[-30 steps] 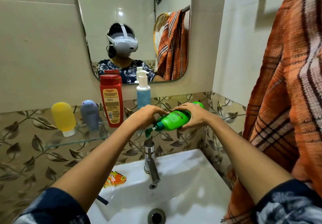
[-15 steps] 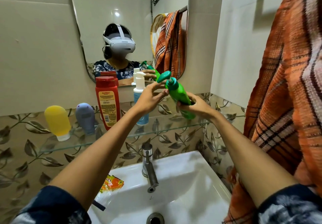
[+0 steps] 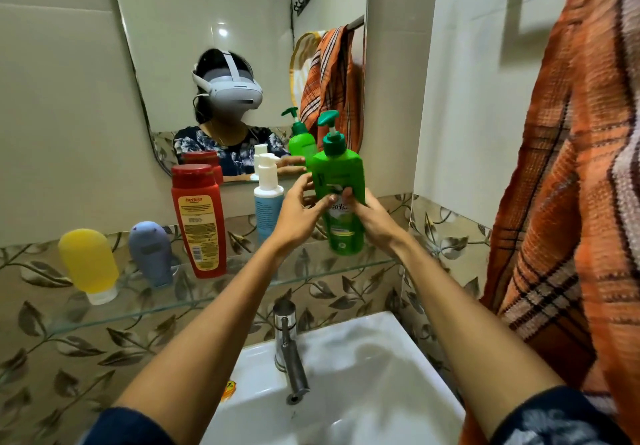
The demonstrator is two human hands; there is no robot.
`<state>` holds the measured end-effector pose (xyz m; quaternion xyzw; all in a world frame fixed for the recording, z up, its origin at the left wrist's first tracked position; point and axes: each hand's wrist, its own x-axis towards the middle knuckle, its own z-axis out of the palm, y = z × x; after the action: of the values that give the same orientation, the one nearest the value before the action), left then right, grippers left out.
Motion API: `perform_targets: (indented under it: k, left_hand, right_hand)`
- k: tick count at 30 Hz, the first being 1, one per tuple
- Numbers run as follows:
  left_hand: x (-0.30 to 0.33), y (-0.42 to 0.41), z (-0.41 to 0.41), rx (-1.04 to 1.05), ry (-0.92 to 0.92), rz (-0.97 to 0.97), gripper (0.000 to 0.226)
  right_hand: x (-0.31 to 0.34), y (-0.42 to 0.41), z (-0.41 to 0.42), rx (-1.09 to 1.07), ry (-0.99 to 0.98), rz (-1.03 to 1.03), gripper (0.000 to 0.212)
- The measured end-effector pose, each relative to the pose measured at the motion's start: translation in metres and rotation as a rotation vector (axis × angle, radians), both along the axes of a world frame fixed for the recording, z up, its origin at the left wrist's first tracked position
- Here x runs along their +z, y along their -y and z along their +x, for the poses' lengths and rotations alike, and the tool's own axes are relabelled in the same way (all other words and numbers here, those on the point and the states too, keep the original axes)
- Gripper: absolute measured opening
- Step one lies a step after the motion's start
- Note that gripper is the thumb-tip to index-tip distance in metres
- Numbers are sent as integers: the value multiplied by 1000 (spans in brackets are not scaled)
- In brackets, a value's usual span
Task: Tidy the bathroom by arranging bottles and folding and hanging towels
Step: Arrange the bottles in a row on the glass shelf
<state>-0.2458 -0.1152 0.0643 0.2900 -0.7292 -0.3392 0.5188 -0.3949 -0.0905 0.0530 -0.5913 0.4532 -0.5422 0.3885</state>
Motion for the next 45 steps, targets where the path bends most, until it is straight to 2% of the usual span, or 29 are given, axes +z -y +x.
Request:
perform_targets:
  k: [3,10,13,18,21,24,30,32,35,37,41,44,45]
  left_hand:
    - [-10,1,-8,-12,-23,41,46]
    - [-46,7,-22,11,-64,160,38]
    - [-49,11,-26,68,-91,155,39]
    - [-52,12,-33,130,-83,136,40]
    - [-52,11,-36,148,-102,156,40]
    - [-53,9,-38,160,-117,174,39]
    - [-51,1,-46,229,-151,184,37]
    - [-50,-5,-50,270,-156,176,44]
    - [-52,-15,-57,365,-144,116,62]
    - [-53,-20,-61,429,-125,57,67]
    - [-51,-31,-70,515,-148,-70,70]
    - [-49,-38,-78,505,-126,-121,66]
    - [-47,-41,-81,493,-124,-124,64]
  right_hand:
    - [-4,6,6,-40,139,0,141]
    - [-8,23,6,-86,186,-30,136]
    - [-10,27,6,-79,196,-49,127]
    - [-19,33,5,-102,252,-46,133]
    - [-21,35,5,-118,307,-64,130]
    - [-23,36,6,-121,330,-52,115]
    - [-21,32,4,-119,396,14,65]
    - [-20,28,1,-145,354,22,54]
    - [-18,19,-1,-191,324,-11,72]
    - [-18,13,-4,-212,345,-49,73]
    - [-18,0,-10,-233,346,-66,79]
    - [-14,-11,-14,-258,342,-93,87]
    - [-12,-16,-16,-259,354,-101,83]
